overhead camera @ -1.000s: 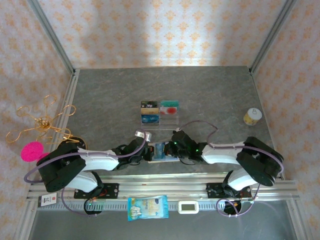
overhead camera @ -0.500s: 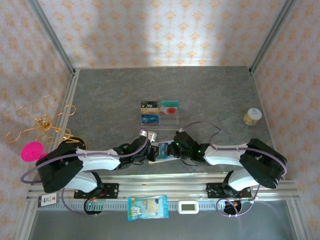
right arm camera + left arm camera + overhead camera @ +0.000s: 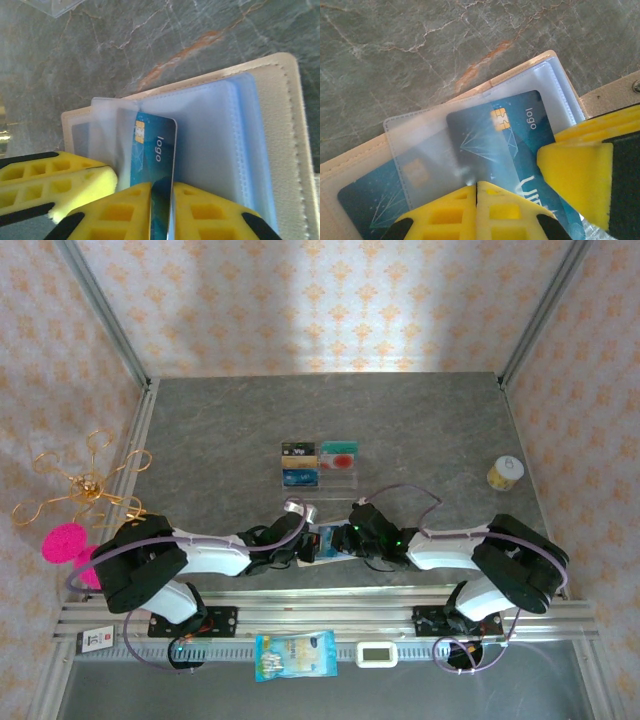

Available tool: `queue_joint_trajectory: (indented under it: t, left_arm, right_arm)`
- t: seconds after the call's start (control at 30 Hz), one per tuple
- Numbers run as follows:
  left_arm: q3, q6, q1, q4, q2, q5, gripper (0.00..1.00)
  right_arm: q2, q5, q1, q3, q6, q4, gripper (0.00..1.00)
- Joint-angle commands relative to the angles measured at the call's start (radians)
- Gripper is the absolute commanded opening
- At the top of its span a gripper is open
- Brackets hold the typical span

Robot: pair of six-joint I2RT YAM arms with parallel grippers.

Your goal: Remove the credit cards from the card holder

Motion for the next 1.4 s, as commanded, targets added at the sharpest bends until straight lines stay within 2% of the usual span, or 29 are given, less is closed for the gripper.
queue_joint_trajectory:
  t: [0.0,0.07,0.13,0.2,0.37,0.5,0.57,0.67,0.73,0.93,1.0,1.03,1.27,1.37]
  left_arm:
    - [-0.009,0.018,0.000,-0.047,0.039,0.018,0.00]
    - [-0.010,0.020,-0.001,-0.050,0.043,0.023,0.00]
    - [-0.014,0.018,-0.001,-0.054,0.039,0.023,0.00]
    - [-0.023,0.016,0.001,-0.053,0.022,0.017,0.00]
    - [-0.028,0.017,0.000,-0.058,-0.014,0.011,0.00]
    - [-0.015,0.021,0.001,-0.063,-0.049,0.016,0.00]
    - [-0.003,0.022,0.000,-0.076,-0.098,0.018,0.10]
    - [0.014,0.011,0.001,-0.105,-0.215,0.004,0.35]
    - [0.020,-0.004,0.000,-0.136,-0.298,-0.015,0.48]
    - [0.011,-0.056,-0.001,-0.231,-0.489,-0.064,0.67]
    - [0.005,-0.074,-0.001,-0.255,-0.542,-0.088,0.93]
    - [0.000,-0.082,-0.001,-0.265,-0.559,-0.097,0.99]
    - [-0.038,-0.154,-0.002,-0.299,-0.665,-0.153,0.99]
    - [-0.039,-0.153,-0.001,-0.290,-0.704,-0.157,0.99]
  right_arm:
    - [0.019,-0.014,-0.005,-0.020,-0.008,0.035,0.17]
    - [0.020,-0.019,-0.005,-0.022,-0.007,0.048,0.17]
    - [0.012,-0.003,-0.009,-0.024,-0.002,0.033,0.06]
    - [-0.030,0.028,-0.015,-0.035,-0.009,0.008,0.00]
    - [-0.202,0.146,-0.015,-0.056,-0.060,-0.120,0.00]
    - [-0.348,0.189,-0.015,-0.045,-0.185,-0.187,0.00]
    - [-0.388,0.205,-0.016,-0.009,-0.270,-0.216,0.00]
    - [-0.408,0.233,-0.027,0.097,-0.427,-0.261,0.00]
    - [-0.401,0.218,-0.051,0.189,-0.518,-0.291,0.00]
    - [-0.352,0.066,-0.101,0.373,-0.809,-0.267,0.00]
    - [-0.294,-0.004,-0.127,0.442,-0.927,-0.292,0.00]
    - [-0.270,-0.038,-0.139,0.475,-0.979,-0.317,0.00]
    - [0.013,-0.245,-0.211,0.784,-1.325,-0.615,0.00]
    - [0.121,-0.268,-0.224,0.904,-1.455,-0.745,0.00]
